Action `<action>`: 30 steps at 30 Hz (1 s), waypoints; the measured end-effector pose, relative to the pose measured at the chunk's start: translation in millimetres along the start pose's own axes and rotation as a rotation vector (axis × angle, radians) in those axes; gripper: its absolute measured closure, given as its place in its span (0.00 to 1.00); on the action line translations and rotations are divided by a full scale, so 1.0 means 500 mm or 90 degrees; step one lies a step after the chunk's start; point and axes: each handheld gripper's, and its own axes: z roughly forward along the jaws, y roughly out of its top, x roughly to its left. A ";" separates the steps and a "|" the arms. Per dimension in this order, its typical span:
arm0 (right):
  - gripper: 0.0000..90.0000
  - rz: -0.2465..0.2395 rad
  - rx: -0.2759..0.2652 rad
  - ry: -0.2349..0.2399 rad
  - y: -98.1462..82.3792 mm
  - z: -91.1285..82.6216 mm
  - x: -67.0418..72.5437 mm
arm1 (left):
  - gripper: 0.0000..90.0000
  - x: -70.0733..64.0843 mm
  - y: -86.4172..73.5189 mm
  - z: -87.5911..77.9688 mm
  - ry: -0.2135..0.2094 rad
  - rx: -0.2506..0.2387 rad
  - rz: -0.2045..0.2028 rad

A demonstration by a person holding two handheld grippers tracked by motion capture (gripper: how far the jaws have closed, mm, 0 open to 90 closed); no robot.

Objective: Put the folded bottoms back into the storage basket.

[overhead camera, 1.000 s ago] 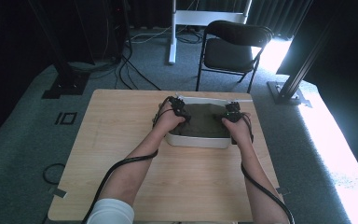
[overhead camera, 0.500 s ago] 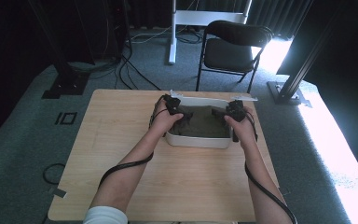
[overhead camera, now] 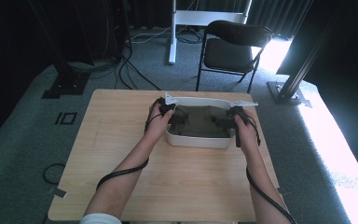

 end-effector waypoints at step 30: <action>0.18 -0.064 -0.049 0.019 -0.065 -0.101 0.042 | 0.18 -0.033 -0.081 -0.113 -0.032 -0.029 0.037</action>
